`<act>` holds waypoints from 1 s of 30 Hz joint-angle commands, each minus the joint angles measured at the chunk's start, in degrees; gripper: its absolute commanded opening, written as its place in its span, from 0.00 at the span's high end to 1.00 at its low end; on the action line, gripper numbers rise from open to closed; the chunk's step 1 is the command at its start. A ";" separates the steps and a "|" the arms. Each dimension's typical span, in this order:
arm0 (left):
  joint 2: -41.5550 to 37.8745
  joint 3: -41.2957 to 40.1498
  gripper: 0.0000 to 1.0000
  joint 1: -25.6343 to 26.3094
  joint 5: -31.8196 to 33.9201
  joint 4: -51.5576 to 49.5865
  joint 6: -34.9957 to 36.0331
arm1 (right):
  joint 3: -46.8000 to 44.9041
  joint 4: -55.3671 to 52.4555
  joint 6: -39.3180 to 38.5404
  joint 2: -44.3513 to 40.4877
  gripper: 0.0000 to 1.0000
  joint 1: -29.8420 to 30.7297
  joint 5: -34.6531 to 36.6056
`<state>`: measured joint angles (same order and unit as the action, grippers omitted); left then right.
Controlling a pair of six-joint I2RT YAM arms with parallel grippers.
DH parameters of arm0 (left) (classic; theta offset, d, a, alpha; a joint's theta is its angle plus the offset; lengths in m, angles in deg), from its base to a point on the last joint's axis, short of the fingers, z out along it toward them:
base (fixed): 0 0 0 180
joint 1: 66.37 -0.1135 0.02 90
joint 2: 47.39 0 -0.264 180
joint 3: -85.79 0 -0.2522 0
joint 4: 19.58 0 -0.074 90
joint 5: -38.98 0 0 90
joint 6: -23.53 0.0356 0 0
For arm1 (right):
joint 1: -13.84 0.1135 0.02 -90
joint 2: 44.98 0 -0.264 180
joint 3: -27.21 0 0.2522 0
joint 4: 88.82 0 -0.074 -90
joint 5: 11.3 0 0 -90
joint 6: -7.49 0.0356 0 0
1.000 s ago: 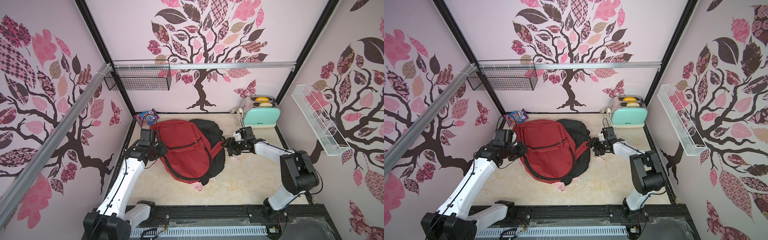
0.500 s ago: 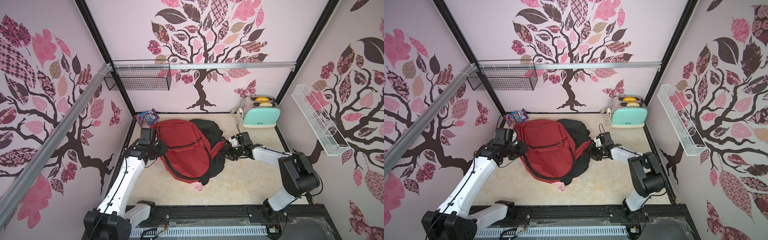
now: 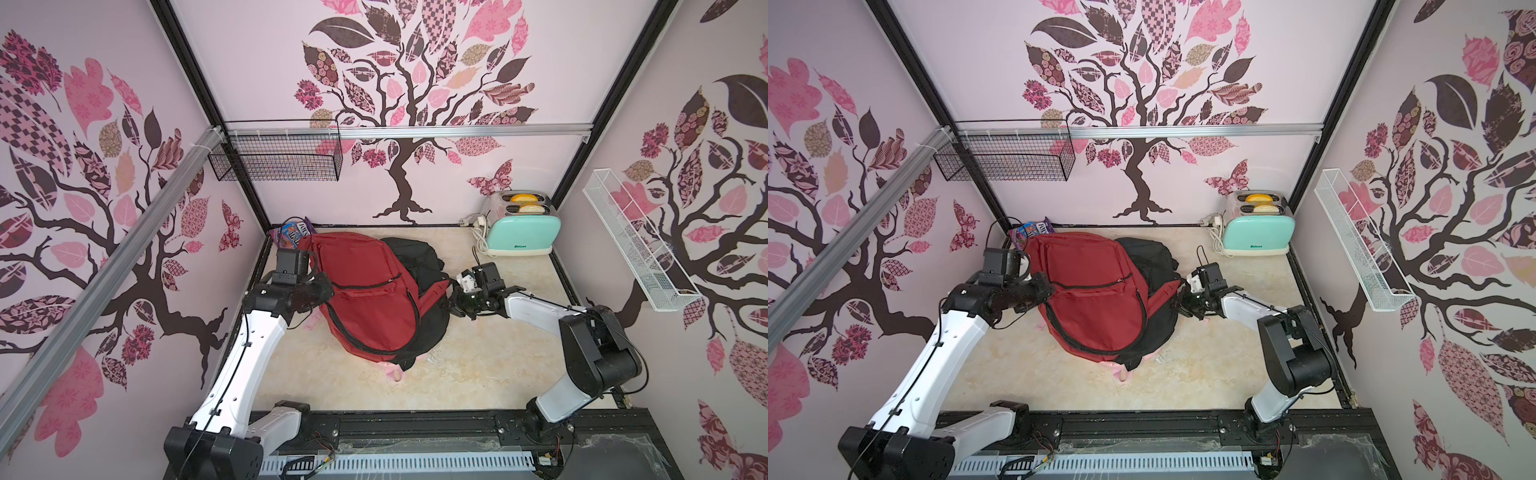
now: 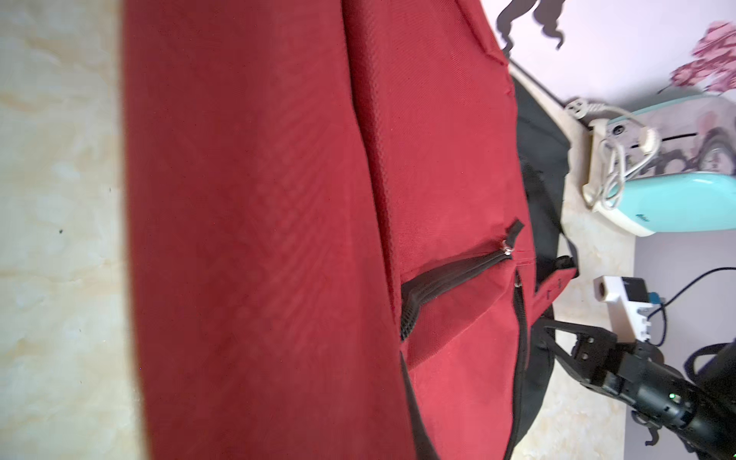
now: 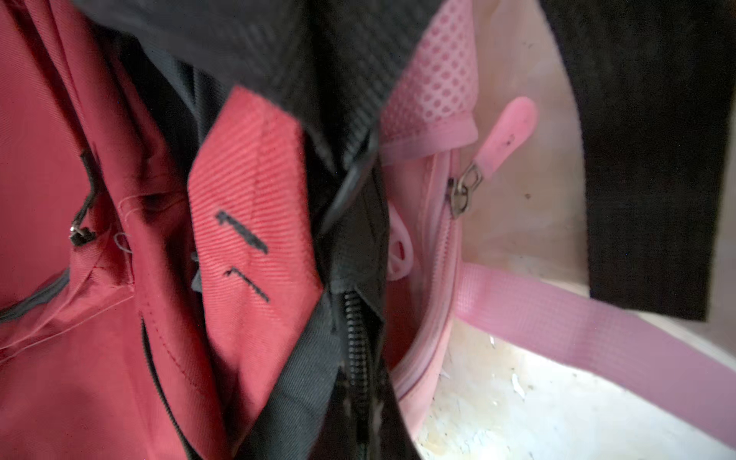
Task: Zip up the backpack
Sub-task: Pick up the backpack from the backpack.
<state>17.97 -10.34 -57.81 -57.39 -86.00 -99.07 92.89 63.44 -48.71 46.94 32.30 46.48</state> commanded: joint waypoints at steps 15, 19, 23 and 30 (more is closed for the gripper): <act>-0.64 9.82 1.00 -0.40 3.29 6.08 2.75 | 29.26 -20.64 -5.88 -6.53 1.00 0.00 9.36; -2.06 4.86 1.00 -0.45 -0.78 12.61 -0.04 | 39.52 -25.46 -7.15 -6.54 1.00 -0.01 9.45; -3.78 -1.99 1.00 -0.44 -3.94 19.81 -2.98 | 47.42 -30.70 -8.57 -6.23 1.00 0.06 11.45; -4.79 -18.82 1.00 -0.32 -10.81 35.07 -9.47 | 55.51 -35.87 -11.01 -4.74 1.00 1.96 14.55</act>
<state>14.50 -24.81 -57.88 -64.80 -61.83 -105.61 142.68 26.55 -57.08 43.62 33.33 58.76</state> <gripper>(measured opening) 0.075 0.054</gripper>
